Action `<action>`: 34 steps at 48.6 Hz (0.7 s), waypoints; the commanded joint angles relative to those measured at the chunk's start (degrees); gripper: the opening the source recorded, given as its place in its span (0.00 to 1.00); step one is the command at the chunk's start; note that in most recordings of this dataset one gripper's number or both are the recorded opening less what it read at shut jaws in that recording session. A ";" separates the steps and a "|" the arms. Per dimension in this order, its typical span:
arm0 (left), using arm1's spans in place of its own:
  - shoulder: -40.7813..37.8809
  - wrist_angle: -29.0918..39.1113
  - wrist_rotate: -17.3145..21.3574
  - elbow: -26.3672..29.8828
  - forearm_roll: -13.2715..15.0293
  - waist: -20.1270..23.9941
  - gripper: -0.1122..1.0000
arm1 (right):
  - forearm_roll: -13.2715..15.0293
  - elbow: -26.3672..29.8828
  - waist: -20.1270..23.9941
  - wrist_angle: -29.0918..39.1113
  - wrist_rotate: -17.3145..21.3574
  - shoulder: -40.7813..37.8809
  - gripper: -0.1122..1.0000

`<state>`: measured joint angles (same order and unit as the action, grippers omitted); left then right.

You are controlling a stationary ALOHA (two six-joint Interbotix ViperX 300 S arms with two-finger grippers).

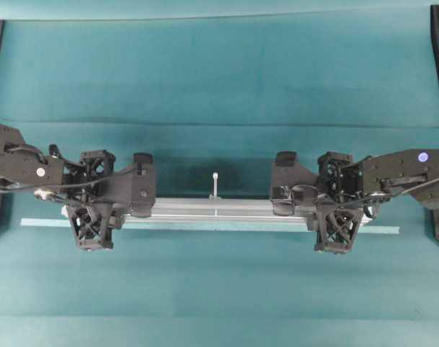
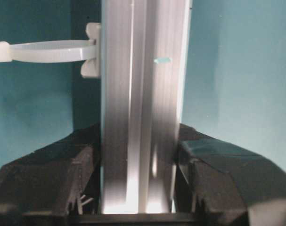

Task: Lift the large metal rail with both hands.
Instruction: 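Close both grippers on the rail near its ends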

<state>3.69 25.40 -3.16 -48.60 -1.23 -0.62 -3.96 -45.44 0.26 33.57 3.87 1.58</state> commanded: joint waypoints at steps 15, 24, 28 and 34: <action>0.26 -0.53 -0.26 1.14 0.00 -0.26 0.42 | -0.44 0.35 0.44 0.18 0.70 -0.53 0.46; 0.35 -0.53 -0.18 1.14 0.00 -0.35 0.42 | -0.44 0.44 0.53 0.35 0.79 -0.53 0.46; 0.35 -0.53 -0.09 1.05 0.00 -0.26 0.42 | -0.44 0.62 0.62 0.35 0.79 -0.62 0.46; 0.53 0.09 0.00 1.41 0.00 -0.26 0.42 | -0.44 1.14 0.62 1.49 0.79 -0.62 0.46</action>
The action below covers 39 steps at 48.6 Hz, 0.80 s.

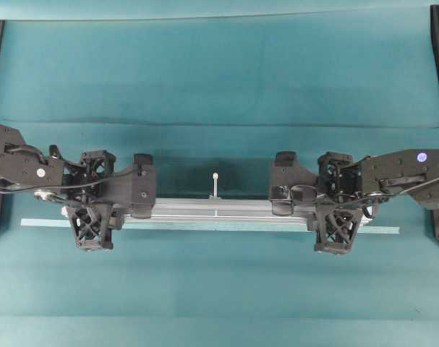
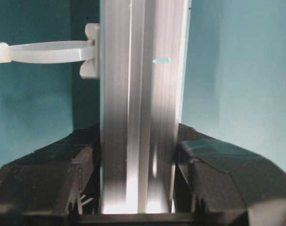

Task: Lift the large metal rail with both hands.
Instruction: 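Close both grippers on the rail near its ends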

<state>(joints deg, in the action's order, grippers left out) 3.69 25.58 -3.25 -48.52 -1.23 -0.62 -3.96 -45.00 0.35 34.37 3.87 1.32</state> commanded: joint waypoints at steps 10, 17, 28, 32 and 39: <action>3.08 3.43 0.09 3.16 0.00 -0.26 0.42 | -0.70 2.37 0.44 6.06 0.62 1.76 0.46; 5.45 8.79 -0.18 5.71 0.00 -0.26 0.42 | -1.32 4.75 0.26 10.28 0.53 5.27 0.46; 10.02 15.29 0.00 9.14 0.00 -0.26 0.42 | -2.29 8.61 0.18 18.37 0.53 9.67 0.46; 11.69 17.93 0.00 10.37 0.00 -0.26 0.42 | -2.72 10.02 0.18 20.65 0.53 10.99 0.46; 15.03 21.80 0.00 13.71 0.00 0.18 0.42 | -4.04 13.36 0.09 24.79 0.53 13.10 0.46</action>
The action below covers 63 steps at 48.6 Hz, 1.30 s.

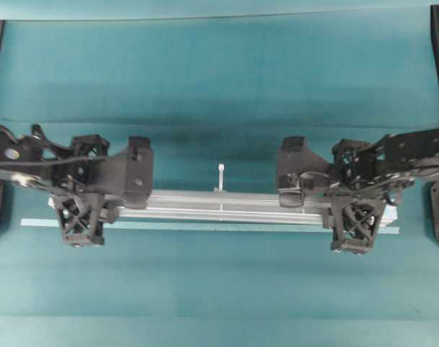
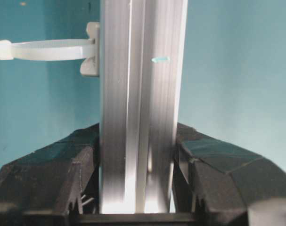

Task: Lift the large metal rail with both hands.
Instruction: 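Close both grippers on the rail near its ends, then lift the rail upward with both grippers together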

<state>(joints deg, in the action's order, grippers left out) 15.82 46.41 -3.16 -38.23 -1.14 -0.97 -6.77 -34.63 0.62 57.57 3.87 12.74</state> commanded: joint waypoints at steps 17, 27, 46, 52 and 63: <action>5.01 10.46 0.00 11.34 -0.09 0.35 0.42 | -3.43 13.71 -1.05 17.67 1.05 2.90 0.46; 5.54 15.38 -0.09 16.88 -0.09 0.35 0.42 | -3.43 20.74 -0.97 22.85 1.49 2.55 0.46; 5.19 23.47 -3.60 25.58 -0.09 -0.44 0.42 | -3.43 32.70 -0.97 34.28 5.19 1.05 0.46; 4.75 25.75 -3.78 29.18 -0.09 -0.88 0.42 | -3.43 34.45 -0.97 34.89 5.45 1.05 0.46; 4.22 28.30 -3.96 37.97 -0.09 -0.88 0.42 | -3.87 41.22 -0.26 36.12 6.86 1.14 0.46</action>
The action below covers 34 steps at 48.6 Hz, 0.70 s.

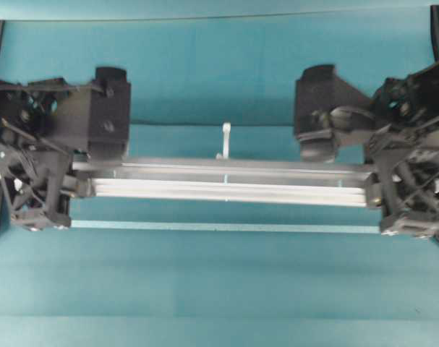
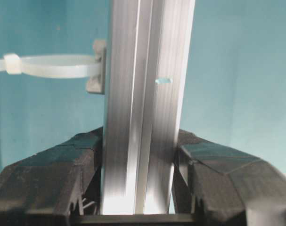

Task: Lift the large metal rail with both hands.
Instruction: 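Lift the rail upward with both grippers together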

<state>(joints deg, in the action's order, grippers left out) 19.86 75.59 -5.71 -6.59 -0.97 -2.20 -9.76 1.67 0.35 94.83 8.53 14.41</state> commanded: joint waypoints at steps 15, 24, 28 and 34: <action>-1.76 6.68 -1.32 13.54 -0.26 -0.09 0.42 | -0.79 14.06 2.72 2.37 6.77 -0.88 0.46; -3.52 7.73 -1.41 18.98 -0.26 -0.97 0.42 | -0.70 14.59 2.99 2.64 7.21 -0.62 0.46; -4.75 8.79 -1.41 21.27 -0.26 -1.41 0.42 | -0.70 14.68 2.99 2.64 7.12 -0.62 0.46; -6.24 9.14 -1.41 23.38 -0.26 -1.49 0.42 | -0.62 14.94 2.99 2.64 7.21 -0.35 0.46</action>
<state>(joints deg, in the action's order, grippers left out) 14.85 86.22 -5.80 13.01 -0.79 -4.13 -10.20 14.59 3.69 98.88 13.80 14.59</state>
